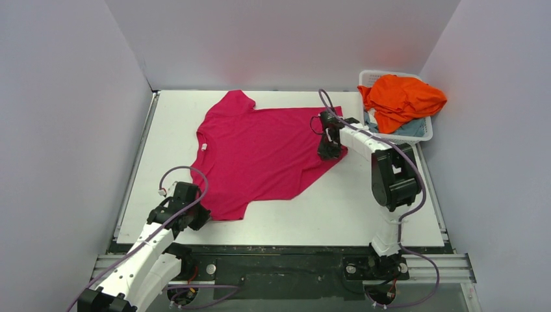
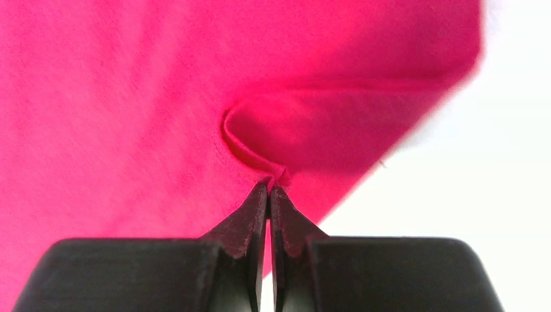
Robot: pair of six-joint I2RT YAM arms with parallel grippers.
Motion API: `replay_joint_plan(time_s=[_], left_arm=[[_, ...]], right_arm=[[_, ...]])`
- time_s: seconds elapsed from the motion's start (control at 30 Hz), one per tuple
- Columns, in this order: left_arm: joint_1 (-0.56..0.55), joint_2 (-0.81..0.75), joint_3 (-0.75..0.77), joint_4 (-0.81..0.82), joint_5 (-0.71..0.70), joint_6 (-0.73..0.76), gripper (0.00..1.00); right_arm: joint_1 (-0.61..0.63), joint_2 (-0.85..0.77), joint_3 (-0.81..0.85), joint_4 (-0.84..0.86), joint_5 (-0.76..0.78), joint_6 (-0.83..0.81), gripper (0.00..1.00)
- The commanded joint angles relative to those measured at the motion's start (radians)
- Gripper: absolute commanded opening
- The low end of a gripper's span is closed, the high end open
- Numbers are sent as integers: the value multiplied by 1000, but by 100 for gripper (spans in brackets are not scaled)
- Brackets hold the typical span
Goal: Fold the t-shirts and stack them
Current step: Flatten out the tshirt, then grab the side of the flattened tshirt closest away from the robot with both arms
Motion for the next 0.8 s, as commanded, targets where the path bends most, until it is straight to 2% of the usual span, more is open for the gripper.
replay_joint_plan(time_s=[0.0,0.3,0.57,0.77], left_arm=[[3,-21,45,2,3,32,0],[0,-40,43,-43,80,61,0],[-10,-101,132,-218,25,6,0],[-34,-166,138,-289,14,-56,0]], right_arm=[[2,-173,-115,-124,104,40,0],[-10,-424,-413,-244,204,87,0],[-22,-487,-530,-255,308,133,0],[-20,-543,-621,-247,280,139,0]])
